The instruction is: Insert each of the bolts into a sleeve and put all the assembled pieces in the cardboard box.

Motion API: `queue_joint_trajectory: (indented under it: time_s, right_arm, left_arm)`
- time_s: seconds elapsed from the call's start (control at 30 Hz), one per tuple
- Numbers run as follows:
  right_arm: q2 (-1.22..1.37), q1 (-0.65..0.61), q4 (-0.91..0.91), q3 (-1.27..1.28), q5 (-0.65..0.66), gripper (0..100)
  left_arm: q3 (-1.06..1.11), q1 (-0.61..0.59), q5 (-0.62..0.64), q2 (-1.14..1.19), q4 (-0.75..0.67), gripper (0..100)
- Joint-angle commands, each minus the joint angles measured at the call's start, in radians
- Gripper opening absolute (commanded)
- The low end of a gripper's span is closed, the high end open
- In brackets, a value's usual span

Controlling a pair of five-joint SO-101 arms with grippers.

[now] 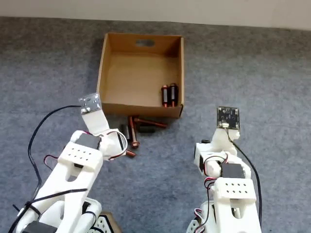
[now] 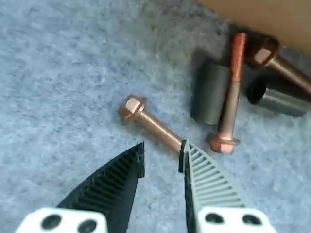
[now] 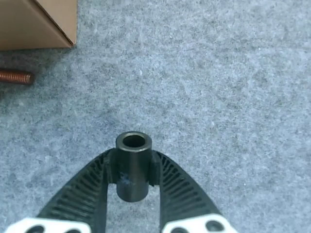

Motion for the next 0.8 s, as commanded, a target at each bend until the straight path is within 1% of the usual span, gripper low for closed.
queue_joint_trajectory:
  time_s: [0.0, 0.1, 0.2, 0.47, 0.77]
  right_arm:
    - [-0.018, 0.008, -0.016, -0.007, -0.008, 0.5]
    - [-0.018, 0.008, -0.016, -0.007, -0.008, 0.5]
    - [-0.018, 0.008, -0.016, -0.007, -0.008, 0.5]
    - [-0.018, 0.008, -0.016, -0.007, -0.006, 0.5]
    - [-0.018, 0.008, -0.016, -0.007, -0.005, 0.5]
  left_arm:
    - [-0.004, -0.041, 0.028, -0.022, -0.028, 14]
    - [-0.001, -0.054, 0.031, -0.022, -0.025, 14]
    - [-0.007, -0.054, 0.031, 0.033, -0.026, 14]
    - [-0.180, -0.053, 0.031, 0.274, 0.003, 14]
    - [-0.280, -0.053, 0.032, 0.433, -0.002, 14]
